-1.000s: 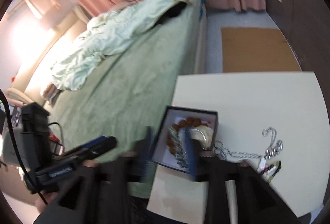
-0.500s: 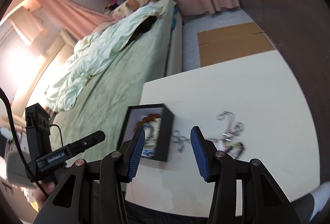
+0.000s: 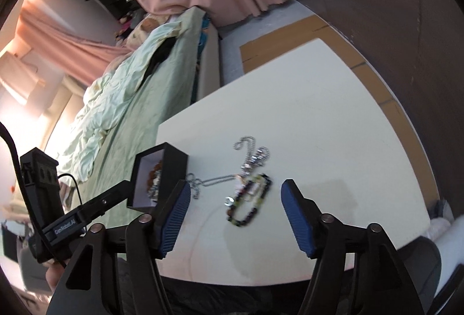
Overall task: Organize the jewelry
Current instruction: 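Move the left tool to the black-and-green bead bracelet and grasp it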
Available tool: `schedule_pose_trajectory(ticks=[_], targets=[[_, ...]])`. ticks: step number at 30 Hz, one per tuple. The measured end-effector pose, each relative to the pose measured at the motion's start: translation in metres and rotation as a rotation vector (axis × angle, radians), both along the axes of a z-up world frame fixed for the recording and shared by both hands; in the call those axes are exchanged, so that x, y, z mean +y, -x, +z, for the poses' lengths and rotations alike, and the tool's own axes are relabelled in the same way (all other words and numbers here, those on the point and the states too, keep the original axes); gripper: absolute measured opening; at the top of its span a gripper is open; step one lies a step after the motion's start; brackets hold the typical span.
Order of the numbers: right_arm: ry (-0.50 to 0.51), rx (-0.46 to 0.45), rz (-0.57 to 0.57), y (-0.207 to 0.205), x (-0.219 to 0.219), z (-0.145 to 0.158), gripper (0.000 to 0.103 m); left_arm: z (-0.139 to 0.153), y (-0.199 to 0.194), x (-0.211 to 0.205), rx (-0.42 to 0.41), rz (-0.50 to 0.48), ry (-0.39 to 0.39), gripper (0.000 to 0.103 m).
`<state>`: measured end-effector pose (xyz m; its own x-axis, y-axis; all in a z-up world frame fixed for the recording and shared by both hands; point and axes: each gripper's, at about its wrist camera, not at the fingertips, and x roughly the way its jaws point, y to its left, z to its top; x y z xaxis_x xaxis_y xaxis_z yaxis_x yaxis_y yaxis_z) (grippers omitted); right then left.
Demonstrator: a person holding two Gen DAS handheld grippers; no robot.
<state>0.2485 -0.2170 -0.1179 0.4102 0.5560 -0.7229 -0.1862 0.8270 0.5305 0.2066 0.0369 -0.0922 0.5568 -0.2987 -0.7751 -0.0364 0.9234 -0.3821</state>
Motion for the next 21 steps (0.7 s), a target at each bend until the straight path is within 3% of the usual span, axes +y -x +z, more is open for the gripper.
schedule_pose_trajectory(ticks=[12, 21], targets=[[-0.015, 0.061, -0.086, 0.008, -0.046, -0.032, 0.067, -0.031, -0.028, -0.070, 0.079, -0.184, -0.102, 0.034], [-0.033, 0.081, -0.102, 0.008, -0.061, -0.044, 0.067, -0.058, -0.047, -0.096, 0.118, -0.253, -0.233, 0.033]])
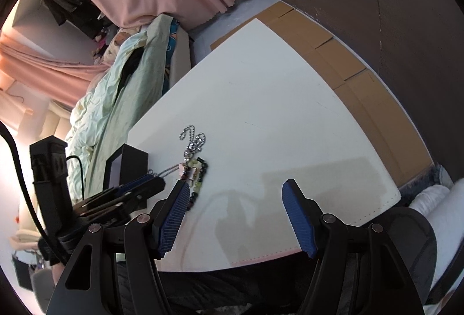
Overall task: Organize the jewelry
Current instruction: 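Move the left tool to the black-and-green bead bracelet and grasp it, then lift the bead bracelet toward the box with the left tool while the right tool grasps the butterfly pendant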
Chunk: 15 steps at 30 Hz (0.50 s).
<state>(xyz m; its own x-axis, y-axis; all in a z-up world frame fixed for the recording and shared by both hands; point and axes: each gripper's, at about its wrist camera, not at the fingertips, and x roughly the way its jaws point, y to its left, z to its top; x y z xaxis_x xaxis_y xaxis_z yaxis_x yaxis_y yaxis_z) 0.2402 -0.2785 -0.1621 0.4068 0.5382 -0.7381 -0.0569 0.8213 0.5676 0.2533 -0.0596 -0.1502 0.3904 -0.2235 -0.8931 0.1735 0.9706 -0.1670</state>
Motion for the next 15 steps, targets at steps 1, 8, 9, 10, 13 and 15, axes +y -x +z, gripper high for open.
schedule_pose_trajectory(ticks=[1, 8, 9, 10, 13, 15], targets=[[0.000, 0.000, -0.001, 0.000, -0.001, 0.000, 0.067, -0.003, -0.001, -0.002, 0.003, -0.004, -0.011, 0.033], [-0.012, -0.001, -0.014, 0.000, -0.011, -0.001, 0.067, -0.024, -0.005, -0.012, 0.029, -0.034, -0.092, 0.029], [-0.014, 0.000, -0.018, -0.001, -0.013, -0.001, 0.067, -0.027, -0.005, -0.014, 0.035, -0.038, -0.100, 0.018], [-0.015, 0.001, -0.021, -0.001, -0.014, -0.002, 0.067, -0.027, -0.004, -0.015, 0.013, -0.043, -0.119, 0.014], [-0.020, 0.003, -0.025, -0.002, -0.017, -0.002, 0.067, -0.028, -0.007, -0.017, 0.028, -0.054, -0.118, 0.008], [-0.021, 0.002, -0.025, -0.003, -0.017, -0.001, 0.067, -0.023, -0.006, -0.015, 0.014, -0.048, -0.111, 0.008]])
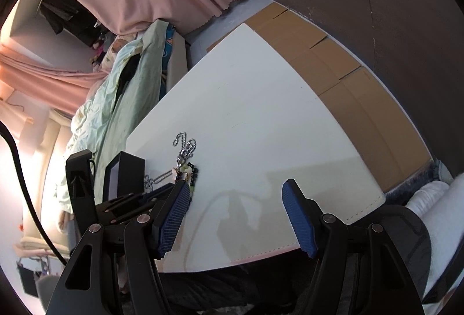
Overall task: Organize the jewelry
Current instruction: 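Lift the bead bracelet toward the box with the left tool while the right tool grasps the butterfly pendant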
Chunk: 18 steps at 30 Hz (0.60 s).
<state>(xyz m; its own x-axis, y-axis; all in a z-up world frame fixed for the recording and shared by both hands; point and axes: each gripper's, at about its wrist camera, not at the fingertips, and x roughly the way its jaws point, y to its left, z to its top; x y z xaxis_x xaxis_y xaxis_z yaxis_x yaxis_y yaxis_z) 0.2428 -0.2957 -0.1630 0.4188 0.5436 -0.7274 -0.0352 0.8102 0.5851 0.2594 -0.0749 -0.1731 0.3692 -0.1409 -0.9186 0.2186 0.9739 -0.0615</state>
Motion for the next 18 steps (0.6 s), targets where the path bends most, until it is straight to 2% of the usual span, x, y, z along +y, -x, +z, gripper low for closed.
schedule_pose_trajectory(ticks=[4, 12, 18], targets=[[-0.004, -0.007, 0.009, 0.000, 0.003, 0.001, 0.067, 0.017, 0.003, 0.006, -0.021, 0.008, 0.069, 0.008], [-0.017, -0.002, 0.076, -0.002, 0.029, 0.000, 0.067, 0.054, 0.014, 0.024, -0.066, 0.032, 0.154, 0.008], [-0.006, -0.006, 0.133, -0.001, 0.057, 0.000, 0.067, 0.077, 0.023, 0.038, -0.115, 0.048, 0.186, 0.008]])
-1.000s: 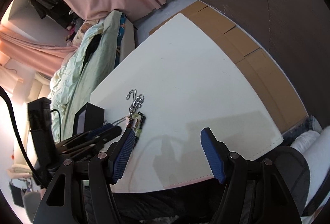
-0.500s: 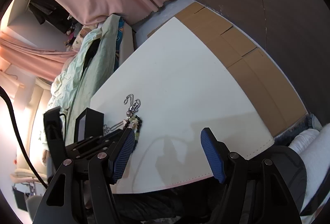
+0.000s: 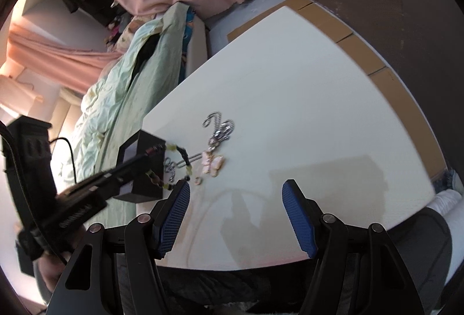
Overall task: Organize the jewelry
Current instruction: 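Lift the bead bracelet toward the box with the left tool while the right tool grasps the butterfly pendant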
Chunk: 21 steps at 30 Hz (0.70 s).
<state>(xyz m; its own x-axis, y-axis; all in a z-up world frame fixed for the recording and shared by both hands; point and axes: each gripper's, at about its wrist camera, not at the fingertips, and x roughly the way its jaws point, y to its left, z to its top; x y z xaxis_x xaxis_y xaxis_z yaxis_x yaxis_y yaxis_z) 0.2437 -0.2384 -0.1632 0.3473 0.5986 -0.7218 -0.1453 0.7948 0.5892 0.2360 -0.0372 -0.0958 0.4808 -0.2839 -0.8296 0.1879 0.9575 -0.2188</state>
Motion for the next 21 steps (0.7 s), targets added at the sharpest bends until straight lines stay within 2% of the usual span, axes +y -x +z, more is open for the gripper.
schedule_pose_trajectory(ticks=[13, 21], targets=[[0.072, -0.001, 0.055, -0.018, 0.052, -0.007, 0.065, 0.024, 0.019, 0.042, -0.068, 0.069, 0.031, 0.008], [0.203, -0.016, 0.088, -0.036, 0.086, -0.020, 0.063, 0.029, 0.023, 0.069, -0.088, 0.119, 0.030, 0.008]])
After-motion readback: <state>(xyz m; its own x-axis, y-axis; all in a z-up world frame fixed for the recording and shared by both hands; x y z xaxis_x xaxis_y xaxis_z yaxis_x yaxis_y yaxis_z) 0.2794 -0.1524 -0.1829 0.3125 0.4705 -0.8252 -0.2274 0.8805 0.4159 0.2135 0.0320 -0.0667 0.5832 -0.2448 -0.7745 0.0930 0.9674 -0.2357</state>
